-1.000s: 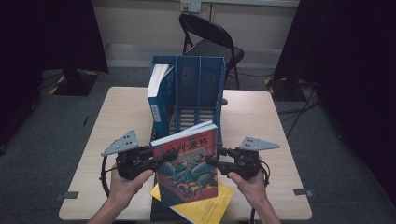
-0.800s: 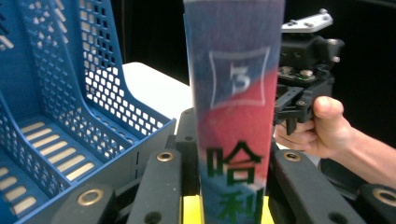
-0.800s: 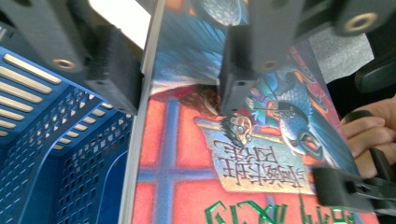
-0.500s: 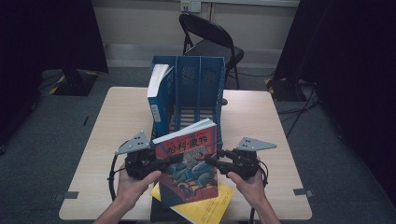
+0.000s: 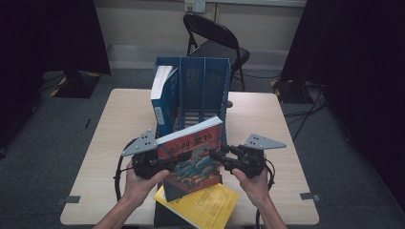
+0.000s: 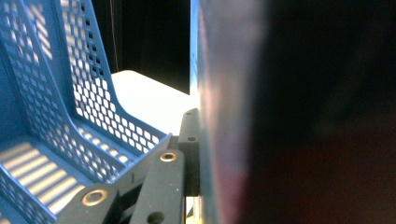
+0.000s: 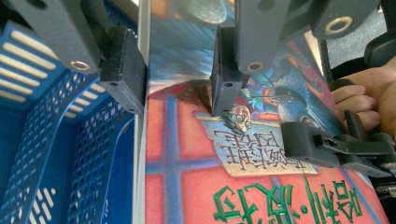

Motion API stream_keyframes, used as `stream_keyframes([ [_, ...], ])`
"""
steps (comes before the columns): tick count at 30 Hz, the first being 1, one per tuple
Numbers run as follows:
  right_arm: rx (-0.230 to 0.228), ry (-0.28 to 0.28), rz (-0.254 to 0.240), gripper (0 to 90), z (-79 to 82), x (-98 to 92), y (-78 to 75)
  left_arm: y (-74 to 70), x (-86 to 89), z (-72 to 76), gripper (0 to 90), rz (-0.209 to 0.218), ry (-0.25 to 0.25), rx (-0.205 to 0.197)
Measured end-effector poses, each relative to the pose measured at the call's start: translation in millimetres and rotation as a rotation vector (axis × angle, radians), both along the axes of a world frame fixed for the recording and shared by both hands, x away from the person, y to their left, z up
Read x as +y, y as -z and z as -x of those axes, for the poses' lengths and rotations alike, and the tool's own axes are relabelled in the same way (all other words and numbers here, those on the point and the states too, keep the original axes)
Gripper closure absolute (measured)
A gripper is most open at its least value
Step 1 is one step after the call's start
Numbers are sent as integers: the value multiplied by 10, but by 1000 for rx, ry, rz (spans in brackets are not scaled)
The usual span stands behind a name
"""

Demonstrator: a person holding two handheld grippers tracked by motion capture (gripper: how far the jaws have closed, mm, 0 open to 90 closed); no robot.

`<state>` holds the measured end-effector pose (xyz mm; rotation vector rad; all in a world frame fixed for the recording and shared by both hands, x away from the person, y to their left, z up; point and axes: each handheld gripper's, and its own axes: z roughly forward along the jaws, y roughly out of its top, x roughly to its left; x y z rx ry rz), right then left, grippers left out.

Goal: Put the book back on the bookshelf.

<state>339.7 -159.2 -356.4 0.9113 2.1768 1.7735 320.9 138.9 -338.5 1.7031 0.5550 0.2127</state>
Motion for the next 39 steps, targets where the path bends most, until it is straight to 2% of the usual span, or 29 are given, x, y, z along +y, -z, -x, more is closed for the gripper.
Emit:
stream_keyframes([
  [3,0,-8,3,577,9,-2,1,31,22,-1,735,-1,9,6],
  [4,3,-15,8,574,14,0,20,69,42,8,730,19,9,18],
  [7,18,-48,-14,564,16,-18,51,105,78,44,717,42,8,27],
  [9,25,-60,-20,510,3,-17,51,103,71,68,713,41,6,29],
  [10,32,-69,-14,463,-17,-15,77,104,59,91,707,50,-2,43],
  [12,41,-68,-20,452,-25,-22,97,103,64,91,705,49,1,49],
  [14,52,-85,-32,466,-38,-35,136,102,66,88,704,47,3,50],
  [17,57,-73,-30,474,-29,-24,148,105,61,75,697,63,-8,72],
  [18,57,-59,-13,479,-20,-15,138,103,56,70,693,63,-13,76],
  [21,59,-59,-9,492,-12,-11,133,110,44,73,686,64,-13,65],
  [22,57,-60,-5,493,0,-9,125,126,47,73,675,86,-12,87],
  [24,57,-58,0,489,8,-7,120,134,45,71,673,89,-8,89],
  [28,58,-58,7,489,22,3,112,137,48,61,691,79,-12,72],
  [32,56,-55,17,488,33,11,107,125,42,38,696,70,-27,75],
  [36,55,-64,20,490,38,3,102,103,22,45,705,32,-55,43],
  [39,56,-67,21,491,37,0,101,94,28,45,732,21,-65,43],
])
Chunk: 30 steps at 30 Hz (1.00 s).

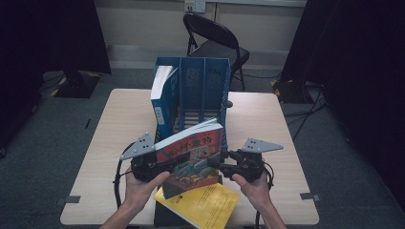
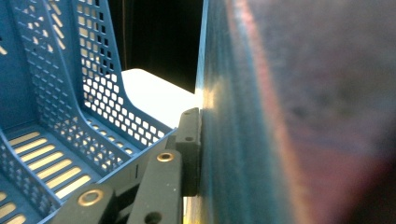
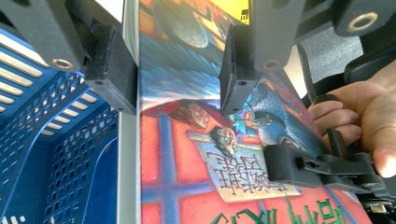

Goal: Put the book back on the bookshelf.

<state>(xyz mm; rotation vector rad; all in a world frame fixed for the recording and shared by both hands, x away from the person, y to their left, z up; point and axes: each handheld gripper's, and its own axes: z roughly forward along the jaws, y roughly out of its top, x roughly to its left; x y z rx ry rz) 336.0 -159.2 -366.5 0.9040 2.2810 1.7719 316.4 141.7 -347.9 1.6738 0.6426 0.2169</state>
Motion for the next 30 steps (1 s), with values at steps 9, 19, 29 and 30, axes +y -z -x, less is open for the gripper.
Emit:
stream_keyframes([
  [9,-3,14,14,455,0,10,15,-13,59,11,742,-11,-29,13],
  [19,65,65,67,415,79,-228,299,4,188,-5,744,6,-61,49],
  [29,115,92,104,405,58,-320,506,-4,247,-5,743,6,-104,65],
  [30,116,93,112,403,51,-317,517,-8,254,-4,743,6,-106,68],
])
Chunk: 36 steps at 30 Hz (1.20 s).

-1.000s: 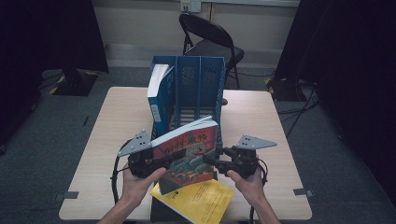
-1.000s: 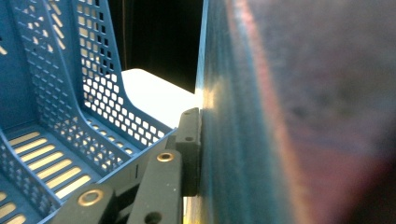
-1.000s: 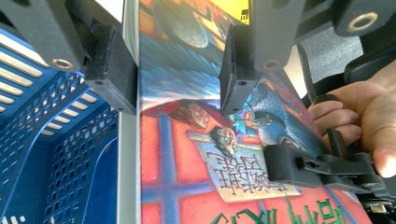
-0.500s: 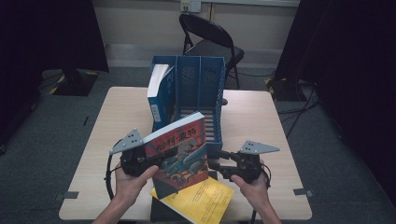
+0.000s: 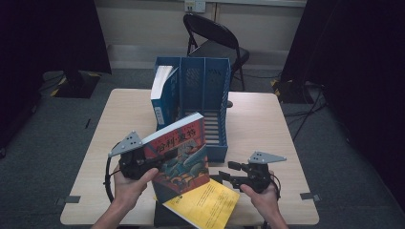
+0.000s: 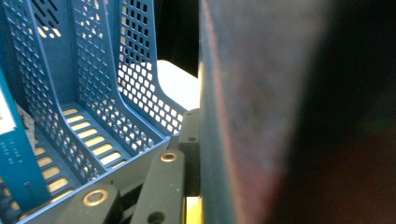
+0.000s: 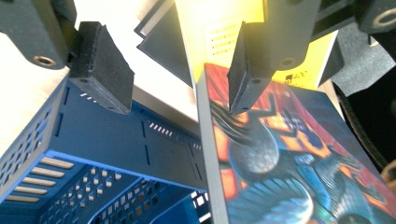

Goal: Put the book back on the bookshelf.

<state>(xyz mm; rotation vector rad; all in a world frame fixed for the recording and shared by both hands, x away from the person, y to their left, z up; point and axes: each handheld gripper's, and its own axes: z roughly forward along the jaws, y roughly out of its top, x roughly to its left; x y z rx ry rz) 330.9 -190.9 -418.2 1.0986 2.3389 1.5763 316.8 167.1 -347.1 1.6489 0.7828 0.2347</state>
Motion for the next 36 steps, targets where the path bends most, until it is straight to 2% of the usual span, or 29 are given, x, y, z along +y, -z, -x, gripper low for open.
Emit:
stream_keyframes([
  [7,15,4,8,400,-16,-5,47,-75,106,4,744,-16,-10,-3],
  [14,19,-3,14,399,-22,11,66,-121,161,-2,744,-4,-18,9],
  [18,23,-4,16,405,-28,9,78,-141,197,4,745,-12,-6,-8],
  [20,24,-6,18,407,-28,11,83,-162,205,3,745,-2,-17,5],
  [27,26,-13,28,404,-31,35,99,-254,188,-17,745,4,-54,1],
  [36,38,-16,33,387,-44,54,124,-356,173,-77,744,15,-77,-7],
])
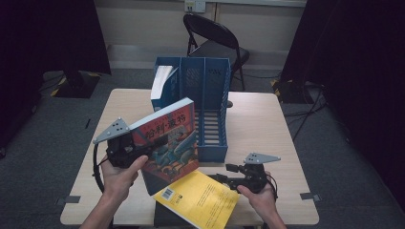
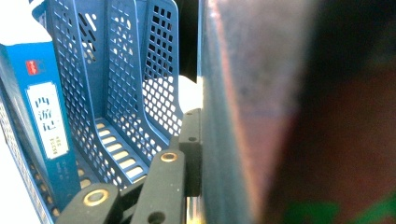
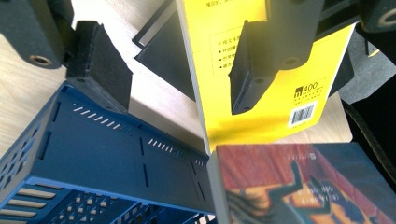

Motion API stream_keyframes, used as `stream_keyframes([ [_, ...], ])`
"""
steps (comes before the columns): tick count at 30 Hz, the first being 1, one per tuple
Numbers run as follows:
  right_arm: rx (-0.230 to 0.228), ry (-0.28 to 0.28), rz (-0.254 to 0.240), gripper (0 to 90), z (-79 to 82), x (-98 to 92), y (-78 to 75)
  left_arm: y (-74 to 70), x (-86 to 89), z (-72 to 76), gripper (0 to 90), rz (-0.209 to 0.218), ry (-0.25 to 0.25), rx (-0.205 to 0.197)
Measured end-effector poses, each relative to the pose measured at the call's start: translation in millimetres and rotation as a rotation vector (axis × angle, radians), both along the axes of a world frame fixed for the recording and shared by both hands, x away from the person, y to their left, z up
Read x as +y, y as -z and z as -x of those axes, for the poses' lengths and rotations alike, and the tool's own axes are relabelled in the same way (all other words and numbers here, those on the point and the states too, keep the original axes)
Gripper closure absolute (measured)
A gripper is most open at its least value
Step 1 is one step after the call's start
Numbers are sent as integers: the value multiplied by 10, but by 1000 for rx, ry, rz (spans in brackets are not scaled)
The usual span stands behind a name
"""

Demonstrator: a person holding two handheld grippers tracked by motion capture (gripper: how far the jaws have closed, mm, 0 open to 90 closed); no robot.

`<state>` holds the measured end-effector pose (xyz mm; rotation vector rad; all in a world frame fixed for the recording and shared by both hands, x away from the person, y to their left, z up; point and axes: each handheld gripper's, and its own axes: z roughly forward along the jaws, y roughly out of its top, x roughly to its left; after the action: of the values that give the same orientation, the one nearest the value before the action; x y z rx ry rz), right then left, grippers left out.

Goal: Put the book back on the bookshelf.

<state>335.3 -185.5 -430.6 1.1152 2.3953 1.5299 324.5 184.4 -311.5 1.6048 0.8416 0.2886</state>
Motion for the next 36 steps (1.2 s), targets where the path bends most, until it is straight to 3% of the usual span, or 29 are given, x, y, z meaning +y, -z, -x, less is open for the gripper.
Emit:
stream_keyframes([
  [8,16,-15,25,380,-4,46,33,-18,-39,-88,745,8,-24,14],
  [22,23,-24,37,374,-9,67,51,-179,-67,-202,745,12,-79,-12],
  [27,24,-25,39,373,-6,65,56,-223,-95,-242,745,-4,-101,-26],
  [36,26,-30,45,372,-4,76,62,-290,-128,-337,745,-7,-136,-21],
])
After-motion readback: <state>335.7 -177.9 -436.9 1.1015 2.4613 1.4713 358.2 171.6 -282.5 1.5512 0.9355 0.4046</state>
